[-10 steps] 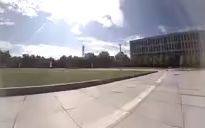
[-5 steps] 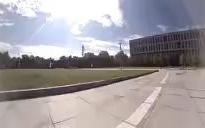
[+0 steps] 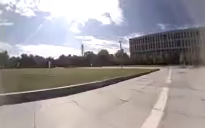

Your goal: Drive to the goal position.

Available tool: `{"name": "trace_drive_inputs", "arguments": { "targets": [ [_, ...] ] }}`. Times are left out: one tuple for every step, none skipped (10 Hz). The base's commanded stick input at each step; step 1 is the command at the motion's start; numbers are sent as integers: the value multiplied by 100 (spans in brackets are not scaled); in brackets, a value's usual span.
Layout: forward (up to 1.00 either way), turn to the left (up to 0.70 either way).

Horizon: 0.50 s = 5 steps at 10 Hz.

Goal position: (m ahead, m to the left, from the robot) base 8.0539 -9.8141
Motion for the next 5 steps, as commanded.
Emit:
{"name": "trace_drive_inputs", "arguments": {
  "targets": [
    [70, -1],
    [70, -1],
    [70, -1],
    [70, -1],
    [70, -1]
  ]
}}
